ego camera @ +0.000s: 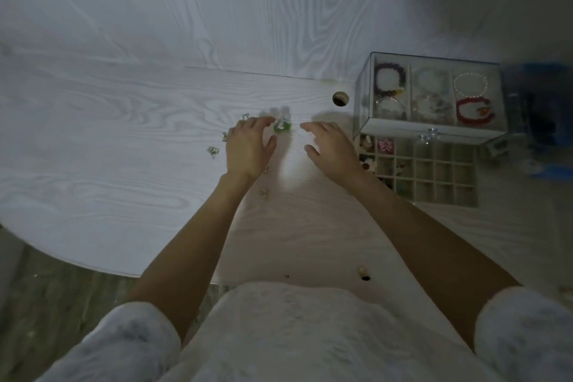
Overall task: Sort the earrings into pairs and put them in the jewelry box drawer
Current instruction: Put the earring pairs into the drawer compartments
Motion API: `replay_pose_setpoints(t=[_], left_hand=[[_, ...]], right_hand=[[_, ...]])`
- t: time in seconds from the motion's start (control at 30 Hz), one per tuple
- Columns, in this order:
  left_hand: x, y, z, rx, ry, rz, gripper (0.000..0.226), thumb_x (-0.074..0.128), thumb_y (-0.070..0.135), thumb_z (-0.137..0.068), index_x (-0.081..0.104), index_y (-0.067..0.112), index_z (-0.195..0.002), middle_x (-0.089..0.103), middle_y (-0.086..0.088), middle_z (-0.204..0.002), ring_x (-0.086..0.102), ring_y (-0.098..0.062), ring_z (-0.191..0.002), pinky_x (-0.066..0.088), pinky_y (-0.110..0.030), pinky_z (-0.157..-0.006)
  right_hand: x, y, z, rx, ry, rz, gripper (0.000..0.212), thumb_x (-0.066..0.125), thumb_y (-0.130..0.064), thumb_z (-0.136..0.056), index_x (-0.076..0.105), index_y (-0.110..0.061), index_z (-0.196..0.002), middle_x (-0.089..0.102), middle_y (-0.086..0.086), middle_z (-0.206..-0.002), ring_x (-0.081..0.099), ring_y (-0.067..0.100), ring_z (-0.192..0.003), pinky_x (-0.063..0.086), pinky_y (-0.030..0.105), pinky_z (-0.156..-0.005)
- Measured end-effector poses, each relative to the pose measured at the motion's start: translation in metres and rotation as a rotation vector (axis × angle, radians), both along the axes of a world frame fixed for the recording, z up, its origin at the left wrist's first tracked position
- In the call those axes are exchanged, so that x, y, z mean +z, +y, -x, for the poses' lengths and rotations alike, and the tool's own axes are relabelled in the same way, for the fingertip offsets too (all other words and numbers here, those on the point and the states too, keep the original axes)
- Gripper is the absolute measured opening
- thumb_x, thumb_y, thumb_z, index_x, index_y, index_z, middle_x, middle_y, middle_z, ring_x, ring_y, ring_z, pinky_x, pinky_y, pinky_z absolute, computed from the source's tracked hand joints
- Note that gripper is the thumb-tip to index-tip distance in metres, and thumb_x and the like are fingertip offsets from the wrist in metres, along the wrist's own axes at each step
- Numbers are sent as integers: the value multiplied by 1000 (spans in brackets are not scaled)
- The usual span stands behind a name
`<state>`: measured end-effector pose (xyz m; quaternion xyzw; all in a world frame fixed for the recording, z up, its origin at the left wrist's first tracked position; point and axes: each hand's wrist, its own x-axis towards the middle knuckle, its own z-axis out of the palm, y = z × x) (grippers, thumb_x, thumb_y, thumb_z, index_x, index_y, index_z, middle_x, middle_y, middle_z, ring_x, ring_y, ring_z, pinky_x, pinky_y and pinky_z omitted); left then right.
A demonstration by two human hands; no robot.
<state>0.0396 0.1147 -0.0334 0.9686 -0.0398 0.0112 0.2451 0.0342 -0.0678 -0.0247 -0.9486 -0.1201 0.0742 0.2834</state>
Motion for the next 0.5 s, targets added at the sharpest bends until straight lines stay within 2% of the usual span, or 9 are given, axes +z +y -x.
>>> replay_pose_setpoints(t=[0.1,0.2,0.37,0.5], left_hand=[[-16,-6,-27,-80,46,-57,41,61,21,-83,56,9,-122,62,-14,-116,52,-35,-107,37,-41,-92],[-32,-7,-49,-155,101,-116,42,57,18,-81,56,8,-121,64,-15,-112,54,-34,-103,36,-38,-91],[-32,-2,-54,-144,113,-49,24,59,14,-82,67,7,-103,63,-19,-100,52,-37,-94,42,-41,-81],[-29,-5,-42,-161,110,-27,20,60,7,-81,67,7,-99,63,-18,-95,56,-35,-91,46,-39,-70]], right_hand=[[-10,23,-29,-23,73,5,53,56,-8,-85,39,-11,-136,48,11,-136,40,30,-122,36,37,-96],[-18,43,-49,-37,98,4,53,52,-11,-87,37,-12,-138,44,10,-140,41,33,-120,41,40,-91],[-29,49,-57,-78,90,42,40,52,-16,-90,48,-12,-130,57,10,-127,46,33,-111,42,39,-83],[-34,42,-44,-90,13,56,28,53,-4,-86,57,-6,-114,61,13,-114,53,32,-97,42,35,-78]])
